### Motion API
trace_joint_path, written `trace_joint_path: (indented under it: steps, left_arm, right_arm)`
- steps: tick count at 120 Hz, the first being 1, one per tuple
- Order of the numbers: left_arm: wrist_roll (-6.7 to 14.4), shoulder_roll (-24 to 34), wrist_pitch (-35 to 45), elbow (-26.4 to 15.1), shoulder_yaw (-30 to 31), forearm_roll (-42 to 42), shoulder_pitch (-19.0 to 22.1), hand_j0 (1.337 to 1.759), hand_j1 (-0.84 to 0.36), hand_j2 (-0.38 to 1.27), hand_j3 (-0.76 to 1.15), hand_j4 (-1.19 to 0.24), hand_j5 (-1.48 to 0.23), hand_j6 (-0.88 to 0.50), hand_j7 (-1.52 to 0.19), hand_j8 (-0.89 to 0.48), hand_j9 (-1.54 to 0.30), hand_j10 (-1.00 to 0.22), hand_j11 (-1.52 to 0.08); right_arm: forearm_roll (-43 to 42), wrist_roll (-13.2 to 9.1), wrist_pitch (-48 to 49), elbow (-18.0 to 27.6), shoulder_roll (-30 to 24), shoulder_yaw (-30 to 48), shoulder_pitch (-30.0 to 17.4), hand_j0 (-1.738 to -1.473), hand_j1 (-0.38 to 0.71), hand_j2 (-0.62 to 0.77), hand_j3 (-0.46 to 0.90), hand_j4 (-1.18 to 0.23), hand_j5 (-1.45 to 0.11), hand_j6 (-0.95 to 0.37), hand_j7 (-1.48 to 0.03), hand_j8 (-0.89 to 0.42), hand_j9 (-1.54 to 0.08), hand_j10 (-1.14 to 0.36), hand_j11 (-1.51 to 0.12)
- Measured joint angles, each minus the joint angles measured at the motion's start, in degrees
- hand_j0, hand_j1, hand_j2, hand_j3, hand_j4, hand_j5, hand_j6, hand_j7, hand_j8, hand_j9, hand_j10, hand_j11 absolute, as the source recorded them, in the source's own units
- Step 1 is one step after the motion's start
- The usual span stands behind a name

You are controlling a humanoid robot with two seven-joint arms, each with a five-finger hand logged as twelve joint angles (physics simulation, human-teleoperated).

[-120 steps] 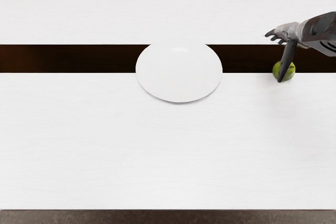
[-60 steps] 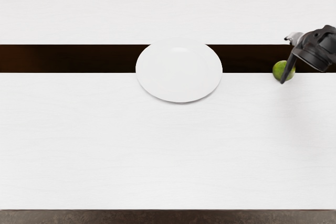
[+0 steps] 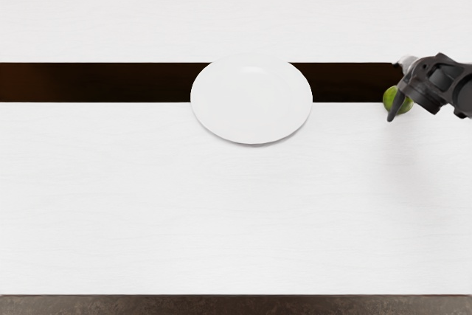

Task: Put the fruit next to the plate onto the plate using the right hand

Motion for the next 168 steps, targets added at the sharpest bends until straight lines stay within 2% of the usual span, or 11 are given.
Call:
trace_joint_path:
  steps: [44,87,93,100,108,118,127,142,155,164,168]
  left_arm:
    - [0.0,0.0,0.0,0.0,0.0,0.0,0.0,1.658,0.35,0.00,0.00,0.00,0.00,0.00,0.00,0.00,0.00,0.00,0.00]
    - [0.0,0.0,0.0,0.0,0.0,0.0,0.0,1.658,0.35,0.00,0.00,0.00,0.00,0.00,0.00,0.00,0.00,0.00,0.00]
    - [0.0,0.0,0.0,0.0,0.0,0.0,0.0,1.658,0.35,0.00,0.00,0.00,0.00,0.00,0.00,0.00,0.00,0.00,0.00]
    - [0.0,0.0,0.0,0.0,0.0,0.0,0.0,1.658,0.35,0.00,0.00,0.00,0.00,0.00,0.00,0.00,0.00,0.00,0.00]
    - [0.0,0.0,0.0,0.0,0.0,0.0,0.0,1.658,0.35,0.00,0.00,0.00,0.00,0.00,0.00,0.00,0.00,0.00,0.00]
    - [0.0,0.0,0.0,0.0,0.0,0.0,0.0,1.658,0.35,0.00,0.00,0.00,0.00,0.00,0.00,0.00,0.00,0.00,0.00]
    - [0.0,0.0,0.0,0.0,0.0,0.0,0.0,1.658,0.35,0.00,0.00,0.00,0.00,0.00,0.00,0.00,0.00,0.00,0.00]
    - [0.0,0.0,0.0,0.0,0.0,0.0,0.0,1.658,0.35,0.00,0.00,0.00,0.00,0.00,0.00,0.00,0.00,0.00,0.00]
    - [0.0,0.0,0.0,0.0,0.0,0.0,0.0,1.658,0.35,0.00,0.00,0.00,0.00,0.00,0.00,0.00,0.00,0.00,0.00]
    - [0.0,0.0,0.0,0.0,0.0,0.0,0.0,1.658,0.35,0.00,0.00,0.00,0.00,0.00,0.00,0.00,0.00,0.00,0.00]
    - [0.0,0.0,0.0,0.0,0.0,0.0,0.0,1.658,0.35,0.00,0.00,0.00,0.00,0.00,0.00,0.00,0.00,0.00,0.00]
  right_arm:
    - [-0.7,0.0,-1.4,-2.4,1.5,0.1,-1.6,-1.658,-0.14,-0.03,0.00,-0.18,-0.23,-0.18,-0.23,-0.18,-0.23,-0.18,-0.23]
    - [-0.4,0.0,-1.4,-2.5,1.7,0.1,-1.6,-1.658,-0.01,-0.06,0.00,-0.29,-0.37,-0.29,-0.37,-0.29,-0.37,-0.29,-0.37]
    - [-0.4,0.0,-1.4,-2.6,1.8,0.1,-1.6,-1.658,0.04,-0.06,0.00,-0.32,-0.42,-0.33,-0.42,-0.32,-0.42,-0.32,-0.42]
    - [-0.3,0.0,-0.9,-2.7,2.0,0.1,-1.6,-1.658,0.17,-0.08,0.00,-0.45,-0.57,-0.40,-0.57,-0.37,-0.57,-0.44,-0.57]
    - [-0.3,0.0,0.5,-2.8,2.1,0.3,-1.6,-1.653,0.23,0.03,0.00,-0.58,-0.71,-0.34,-0.73,-0.29,-0.73,-0.43,-0.73]
    - [-0.1,-0.1,1.5,-2.8,1.9,0.6,-1.5,-1.648,0.24,0.08,0.00,-0.67,-0.86,-0.30,-0.86,-0.20,-0.87,-0.38,-0.88]
    - [1.5,-0.1,2.1,-2.8,1.6,0.9,-1.4,-1.645,0.25,0.18,0.00,-0.73,-0.95,-0.31,-0.95,-0.19,-0.96,-0.38,-0.97]
    - [6.7,-0.2,9.7,-4.5,-0.8,6.6,-0.5,-1.644,0.26,0.31,0.00,-0.75,-1.12,-0.35,-1.03,-0.17,-1.08,-0.38,-1.09]
    - [12.5,-0.1,17.6,-5.7,-3.3,10.5,2.7,-1.644,0.25,0.34,0.00,-0.76,-1.20,-0.36,-1.07,-0.19,-1.15,-0.38,-1.16]
    - [15.3,-0.1,19.7,-6.2,-1.1,11.6,5.3,-1.645,0.23,0.37,0.00,-0.77,-1.23,-0.42,-1.09,-0.24,-1.17,-0.39,-1.19]
    - [16.1,-0.1,19.7,-6.3,1.0,11.9,6.4,-1.646,0.23,0.43,0.00,-0.78,-1.23,-0.43,-1.10,-0.25,-1.18,-0.40,-1.19]
